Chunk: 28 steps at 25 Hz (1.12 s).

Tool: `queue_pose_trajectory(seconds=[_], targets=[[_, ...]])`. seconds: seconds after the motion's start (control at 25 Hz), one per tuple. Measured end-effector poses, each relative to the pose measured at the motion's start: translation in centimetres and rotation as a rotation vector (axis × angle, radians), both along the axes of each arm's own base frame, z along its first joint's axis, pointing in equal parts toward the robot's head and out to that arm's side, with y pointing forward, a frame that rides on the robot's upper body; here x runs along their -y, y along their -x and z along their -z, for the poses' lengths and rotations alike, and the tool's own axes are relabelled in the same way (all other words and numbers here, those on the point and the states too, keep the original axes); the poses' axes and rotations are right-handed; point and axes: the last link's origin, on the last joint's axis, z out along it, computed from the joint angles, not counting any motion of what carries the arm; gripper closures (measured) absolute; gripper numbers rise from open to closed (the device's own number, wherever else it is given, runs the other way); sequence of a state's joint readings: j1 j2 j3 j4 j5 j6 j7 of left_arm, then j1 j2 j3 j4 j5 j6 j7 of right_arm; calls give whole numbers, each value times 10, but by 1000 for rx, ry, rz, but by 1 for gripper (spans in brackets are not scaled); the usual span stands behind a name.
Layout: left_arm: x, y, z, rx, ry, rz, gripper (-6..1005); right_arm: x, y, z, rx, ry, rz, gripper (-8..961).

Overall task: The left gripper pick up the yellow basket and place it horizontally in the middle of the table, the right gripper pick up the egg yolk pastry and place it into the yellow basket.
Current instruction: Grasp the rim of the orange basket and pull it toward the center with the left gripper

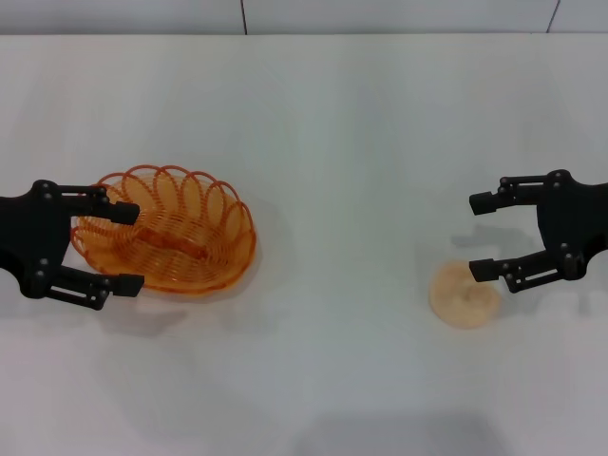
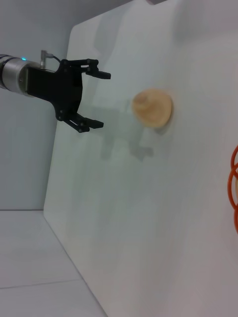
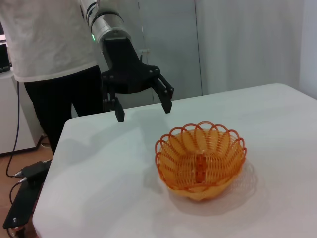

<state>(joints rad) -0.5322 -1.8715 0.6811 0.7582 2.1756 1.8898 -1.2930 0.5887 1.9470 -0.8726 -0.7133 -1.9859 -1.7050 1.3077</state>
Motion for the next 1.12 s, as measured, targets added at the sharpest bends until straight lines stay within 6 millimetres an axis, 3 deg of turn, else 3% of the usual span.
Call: queue_pose_trajectory(seconds=[0.8,0.92,1.12], targets=[[-2,0,1,-2,-9,-16,121,-1,-2,1,2,-15,3,113],[-6,-4,-4,-7,-21,-69,121,-1,-5,0,6,-34,14,116],[-12,-19,-24,-19,-90,-311,122,-1,-11,-3,23,-79,22,120]])
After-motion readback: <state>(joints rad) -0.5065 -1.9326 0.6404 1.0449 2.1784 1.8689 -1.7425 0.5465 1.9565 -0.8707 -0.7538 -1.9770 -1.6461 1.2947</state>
